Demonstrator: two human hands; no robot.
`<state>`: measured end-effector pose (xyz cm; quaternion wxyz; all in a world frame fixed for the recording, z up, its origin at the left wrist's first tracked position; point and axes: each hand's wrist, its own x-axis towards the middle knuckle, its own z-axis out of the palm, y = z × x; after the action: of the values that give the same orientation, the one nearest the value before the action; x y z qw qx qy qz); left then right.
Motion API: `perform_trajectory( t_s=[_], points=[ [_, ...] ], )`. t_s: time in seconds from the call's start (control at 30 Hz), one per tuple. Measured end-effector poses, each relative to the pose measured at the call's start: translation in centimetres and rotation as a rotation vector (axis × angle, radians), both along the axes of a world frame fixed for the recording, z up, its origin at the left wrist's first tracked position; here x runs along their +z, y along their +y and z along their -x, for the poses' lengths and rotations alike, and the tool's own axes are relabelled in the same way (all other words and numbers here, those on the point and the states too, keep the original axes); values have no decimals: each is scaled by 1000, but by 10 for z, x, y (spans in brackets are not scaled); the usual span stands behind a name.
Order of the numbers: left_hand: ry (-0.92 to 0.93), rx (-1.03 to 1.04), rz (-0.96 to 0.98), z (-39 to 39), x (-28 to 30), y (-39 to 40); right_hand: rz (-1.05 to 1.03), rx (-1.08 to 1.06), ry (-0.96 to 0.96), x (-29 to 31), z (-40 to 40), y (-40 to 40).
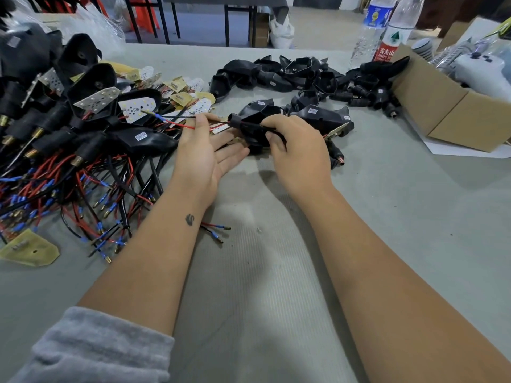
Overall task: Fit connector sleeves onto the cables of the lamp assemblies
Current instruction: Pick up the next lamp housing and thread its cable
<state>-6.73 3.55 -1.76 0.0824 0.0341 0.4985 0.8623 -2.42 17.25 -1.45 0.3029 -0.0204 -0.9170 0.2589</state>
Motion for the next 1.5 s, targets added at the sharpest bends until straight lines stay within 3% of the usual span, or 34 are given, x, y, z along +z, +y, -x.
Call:
perform_trajectory(
  t_s=[0.17,0.4,0.63,0.73,1.07,1.33,1.43,1.5],
  points=[
    [56,-103,68,-2,-1,2,-8,15,2,0,0,1],
    [106,-85,115,-4,-2,3,-116,-1,-37,-2,3,2],
    [2,56,11,0,-2,-1,-209,-285,-72,-8,6,14],
    [-12,91,-1,0,-2,0,-270,-313,-115,-9,5,17],
    [-25,146,12,3,-3,2,-514,-388,25,-2,-1,12],
    [28,-67,33,-2,-3,5,-594,-392,204,1,-1,2],
    [60,-80,86,-3,-4,7,-565,-302,313,1,0,2],
    [59,-37,57,-2,-5,6,-466,-203,271,-1,0,2]
  ],
)
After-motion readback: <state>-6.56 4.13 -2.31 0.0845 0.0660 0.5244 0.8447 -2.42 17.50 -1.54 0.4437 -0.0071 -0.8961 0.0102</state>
